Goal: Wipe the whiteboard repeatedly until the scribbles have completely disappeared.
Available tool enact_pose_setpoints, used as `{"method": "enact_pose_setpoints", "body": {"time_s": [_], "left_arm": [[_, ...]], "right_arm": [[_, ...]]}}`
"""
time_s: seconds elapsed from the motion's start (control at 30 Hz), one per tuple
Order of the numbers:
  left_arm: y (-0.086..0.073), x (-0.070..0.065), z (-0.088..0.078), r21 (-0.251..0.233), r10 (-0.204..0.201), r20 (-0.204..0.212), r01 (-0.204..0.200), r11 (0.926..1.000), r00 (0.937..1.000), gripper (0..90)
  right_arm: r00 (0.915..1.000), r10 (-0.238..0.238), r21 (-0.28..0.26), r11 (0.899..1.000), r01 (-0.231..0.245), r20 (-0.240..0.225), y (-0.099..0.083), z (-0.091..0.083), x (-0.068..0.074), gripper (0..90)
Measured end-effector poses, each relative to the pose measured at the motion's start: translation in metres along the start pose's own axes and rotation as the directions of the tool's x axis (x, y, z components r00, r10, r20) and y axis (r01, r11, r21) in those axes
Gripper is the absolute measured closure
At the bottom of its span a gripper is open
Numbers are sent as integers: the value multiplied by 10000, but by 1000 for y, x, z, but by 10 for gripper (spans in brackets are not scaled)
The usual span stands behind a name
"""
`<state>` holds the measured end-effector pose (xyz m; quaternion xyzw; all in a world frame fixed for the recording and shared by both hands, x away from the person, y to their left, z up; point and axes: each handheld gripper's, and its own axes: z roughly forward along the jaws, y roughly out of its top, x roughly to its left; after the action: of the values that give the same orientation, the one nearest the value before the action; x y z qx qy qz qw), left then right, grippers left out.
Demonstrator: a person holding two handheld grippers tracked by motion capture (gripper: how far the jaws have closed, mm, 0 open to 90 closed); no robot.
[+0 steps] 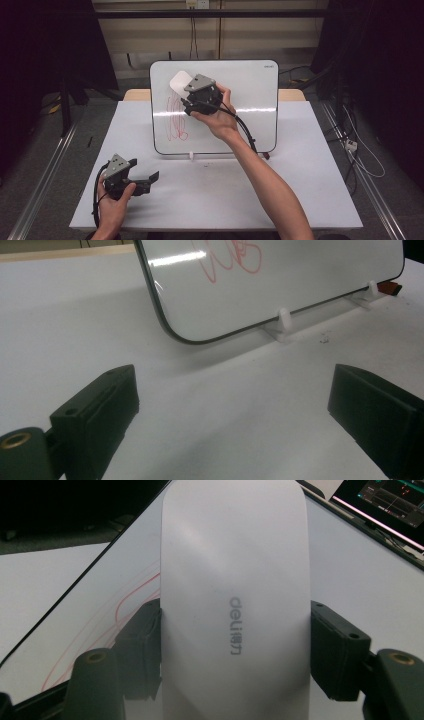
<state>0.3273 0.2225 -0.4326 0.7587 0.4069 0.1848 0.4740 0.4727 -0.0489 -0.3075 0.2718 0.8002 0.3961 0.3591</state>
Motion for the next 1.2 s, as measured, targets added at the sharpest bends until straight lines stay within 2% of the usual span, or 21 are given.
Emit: {"method": "enact_pose_setpoints", "body": {"time_s": [0.1,0.27,0.37,0.5,0.63,0.73,0.9,1.1,1.2], "left_arm": [[-2,0,-1,97,-10,-20,11,10000,10000,60],[-4,3,-4,21,-54,-98,54,10000,9999,60],[-5,4,-5,21,-76,-102,76,10000,9999,60],[-6,5,-6,0,-114,-119,114,9999,9999,60],[-7,6,-6,20,-151,-116,151,9999,9998,60],[-7,6,-4,50,-170,-71,171,9998,9998,60],[-7,3,-5,72,36,-30,-36,10000,10000,60],[-7,7,-6,49,-179,-143,180,9998,9997,59],[-7,6,-6,30,-93,-112,93,10000,9999,59]], "right_arm": [[9999,-79,34,10000,79,80,3,3,-1,320],[9984,-385,500,9981,365,414,3,16,1,320],[9980,-473,502,9977,452,412,4,20,2,320],[9955,-619,636,9963,574,716,9,27,5,320],[9860,-1206,971,9892,1097,1147,13,35,13,320],[9842,-1203,1035,9888,1072,1299,13,35,15,320],[9821,-1317,1100,9870,1172,1346,13,36,16,320],[9821,-1312,1073,9873,1171,1349,13,36,16,320],[9827,-1290,1063,9876,1153,1330,13,36,16,320]]}}
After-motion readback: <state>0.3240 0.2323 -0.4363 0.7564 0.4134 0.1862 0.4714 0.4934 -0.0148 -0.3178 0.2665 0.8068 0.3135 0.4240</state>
